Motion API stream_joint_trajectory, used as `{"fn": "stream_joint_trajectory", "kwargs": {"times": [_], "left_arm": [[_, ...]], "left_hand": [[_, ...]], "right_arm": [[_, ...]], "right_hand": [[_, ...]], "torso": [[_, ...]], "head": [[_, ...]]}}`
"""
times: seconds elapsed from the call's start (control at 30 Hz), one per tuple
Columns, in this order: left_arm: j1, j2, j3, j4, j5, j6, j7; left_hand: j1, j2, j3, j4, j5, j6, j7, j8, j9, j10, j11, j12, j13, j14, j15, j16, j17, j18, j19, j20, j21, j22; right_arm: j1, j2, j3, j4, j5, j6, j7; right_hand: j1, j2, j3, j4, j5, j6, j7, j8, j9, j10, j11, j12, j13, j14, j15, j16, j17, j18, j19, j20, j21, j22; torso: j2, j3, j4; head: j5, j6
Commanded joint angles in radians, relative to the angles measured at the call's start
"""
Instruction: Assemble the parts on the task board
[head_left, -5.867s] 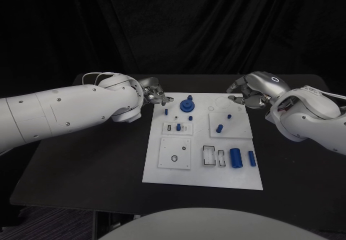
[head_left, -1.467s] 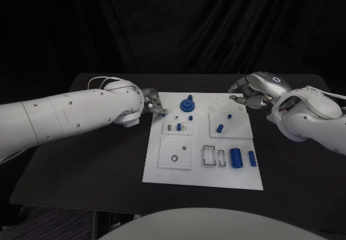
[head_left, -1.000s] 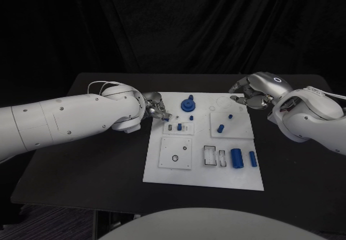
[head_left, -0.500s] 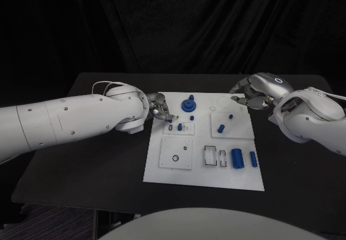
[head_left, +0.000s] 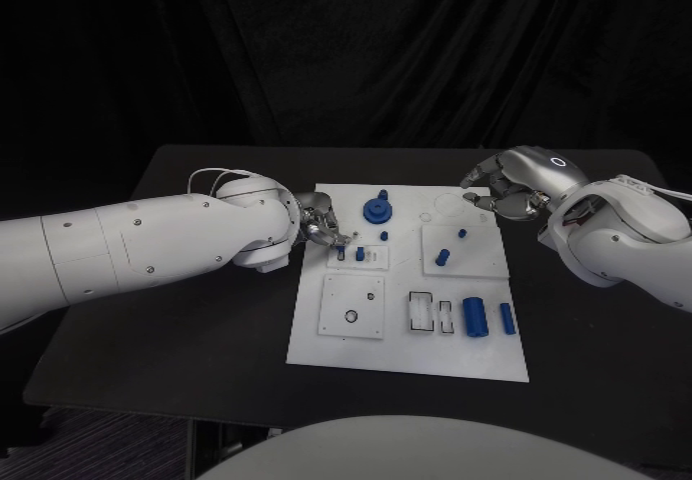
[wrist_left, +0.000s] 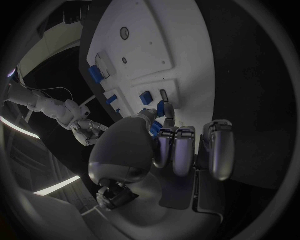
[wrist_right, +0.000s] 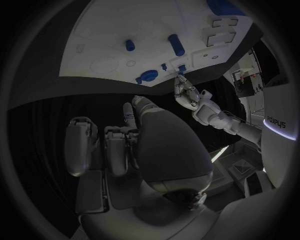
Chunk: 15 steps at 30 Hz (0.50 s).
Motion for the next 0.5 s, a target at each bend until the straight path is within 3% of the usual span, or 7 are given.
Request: {"fn": "stream_joint_trajectory", "kwargs": {"times": [0.03,0.5], "left_arm": [[-0.005,-0.002,0.001,0.004,0.004,0.004,0.001],[-0.021,-0.016,0.001,0.017,0.004,0.002,0.003]], "left_hand": [[-0.005,-0.002,0.005,-0.001,-0.004,0.006,0.0,-0.005,0.002,0.104,-0.009,0.003,0.263,0.104,-0.004,0.003,0.263,-0.005,0.006,-0.007,-0.003,0.183],[-0.013,-0.002,0.009,0.004,-0.015,0.008,0.001,-0.005,0.003,0.104,-0.009,0.003,0.263,0.104,-0.004,0.003,0.263,-0.005,0.006,-0.007,-0.003,0.183]], "right_arm": [[-0.003,-0.002,0.001,0.0,-0.006,0.003,-0.014],[-0.004,-0.003,0.001,0.0,-0.006,0.006,-0.016]], "right_hand": [[0.0,0.006,0.004,0.001,0.004,-0.003,0.002,-0.006,-0.002,0.104,0.006,0.003,0.263,0.107,0.004,0.003,0.264,0.007,0.004,0.007,-0.005,0.201],[-0.001,0.005,0.005,0.001,0.006,-0.002,0.003,-0.006,-0.002,0.104,0.006,0.003,0.263,0.107,0.004,0.003,0.264,0.008,0.004,0.007,-0.006,0.201]], "torso": [[0.001,0.0005,0.0017],[0.0,-0.001,0.0031]], "head": [[-0.001,0.0],[-0.003,0.0]]}}
